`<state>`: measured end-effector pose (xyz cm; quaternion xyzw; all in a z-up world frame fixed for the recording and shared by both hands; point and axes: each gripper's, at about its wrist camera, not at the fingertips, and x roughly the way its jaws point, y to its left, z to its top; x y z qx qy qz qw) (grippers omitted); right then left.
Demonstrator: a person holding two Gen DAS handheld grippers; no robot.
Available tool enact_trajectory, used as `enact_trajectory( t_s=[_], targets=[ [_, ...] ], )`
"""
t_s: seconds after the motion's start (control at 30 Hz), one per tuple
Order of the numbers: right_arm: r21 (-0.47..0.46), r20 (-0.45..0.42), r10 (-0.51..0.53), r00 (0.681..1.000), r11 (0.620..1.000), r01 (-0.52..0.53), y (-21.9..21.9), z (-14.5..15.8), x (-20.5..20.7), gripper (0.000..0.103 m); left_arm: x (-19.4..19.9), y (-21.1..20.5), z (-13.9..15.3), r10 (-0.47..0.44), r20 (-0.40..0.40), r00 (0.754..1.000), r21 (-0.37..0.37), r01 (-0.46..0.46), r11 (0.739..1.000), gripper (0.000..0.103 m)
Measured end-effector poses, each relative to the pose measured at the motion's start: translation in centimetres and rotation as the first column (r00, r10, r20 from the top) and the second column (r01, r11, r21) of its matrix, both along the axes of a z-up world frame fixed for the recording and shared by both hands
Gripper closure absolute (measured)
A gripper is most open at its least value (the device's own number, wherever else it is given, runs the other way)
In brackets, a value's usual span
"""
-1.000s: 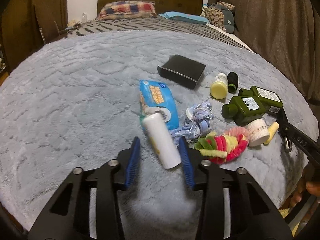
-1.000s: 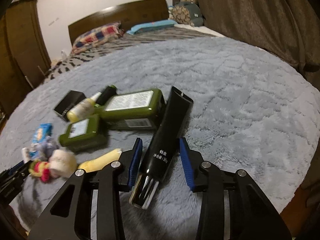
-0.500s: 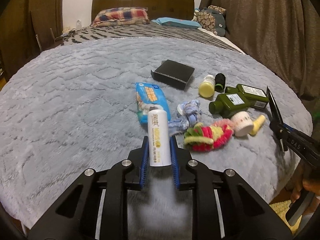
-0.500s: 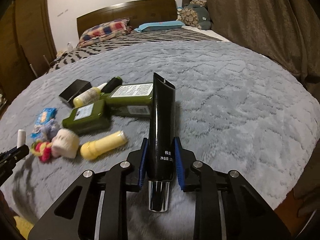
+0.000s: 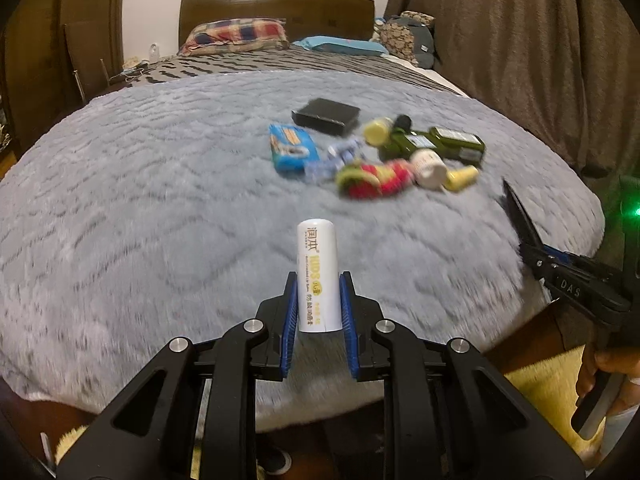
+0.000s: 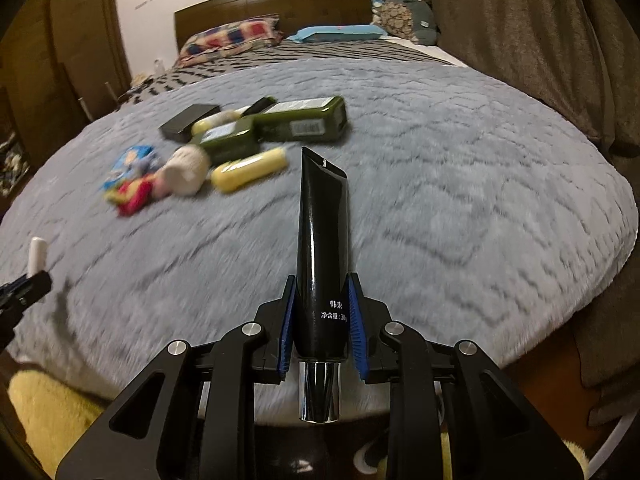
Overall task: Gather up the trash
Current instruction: 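Lower both held items into the bin below the bed and open both tools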
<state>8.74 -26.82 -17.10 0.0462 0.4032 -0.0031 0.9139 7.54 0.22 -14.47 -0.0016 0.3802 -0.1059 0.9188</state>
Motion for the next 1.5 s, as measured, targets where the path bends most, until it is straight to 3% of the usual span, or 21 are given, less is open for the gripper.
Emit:
enact_trajectory(
  t_s=[0.23, 0.43, 0.7, 0.93, 1.13, 1.37, 1.4, 1.5],
  targets=[
    [0.032, -0.028, 0.091, 0.995, 0.995, -0.09, 2.2, -1.4, -4.4, 0.078, -3.4, -1.2, -1.7, -0.053, -0.024, 0.998, 0.038, 0.054, 0.998, 0.084],
    [0.036, -0.053, 0.119, 0.991, 0.992, -0.117, 3.0, -2.6, -6.3, 0.078, -4.9, -1.7, -4.9, -0.087, -0.12, 0.989, 0.006, 0.088, 0.996, 0.084],
    [0.092, -0.128, 0.179, 0.975, 0.981, -0.168, 4.4, -5.5, -7.0, 0.079, -5.6, -3.3, -9.6, -0.125, -0.226, 0.966, -0.007, 0.127, 0.992, 0.084],
    [0.08, -0.179, 0.179, 0.967, 0.983, -0.167, 4.8, -8.1, -7.1, 0.079, -5.3, -4.9, -13.2, -0.157, -0.3, 0.941, 0.005, 0.166, 0.986, 0.084],
    [0.074, -0.237, 0.164, 0.958, 0.986, -0.15, 4.6, -10.6, -7.1, 0.08, -5.4, -6.1, -15.0, -0.183, -0.343, 0.921, 0.012, 0.199, 0.98, 0.084],
    [0.075, -0.266, 0.165, 0.95, 0.986, -0.15, 4.7, -11.9, -7.0, 0.079, -5.6, -6.1, -15.9, -0.195, -0.381, 0.904, -0.03, 0.199, 0.98, 0.083],
    [0.075, -0.268, 0.166, 0.949, 0.986, -0.151, 4.7, -12.0, -7.1, 0.078, -5.6, -5.8, -15.9, -0.198, -0.384, 0.902, -0.037, 0.2, 0.979, 0.083],
    [0.078, -0.276, 0.168, 0.946, 0.985, -0.153, 4.6, -12.0, -6.3, 0.073, -5.8, -6.5, -16.0, -0.203, -0.388, 0.899, -0.029, 0.208, 0.978, 0.063]
  ],
)
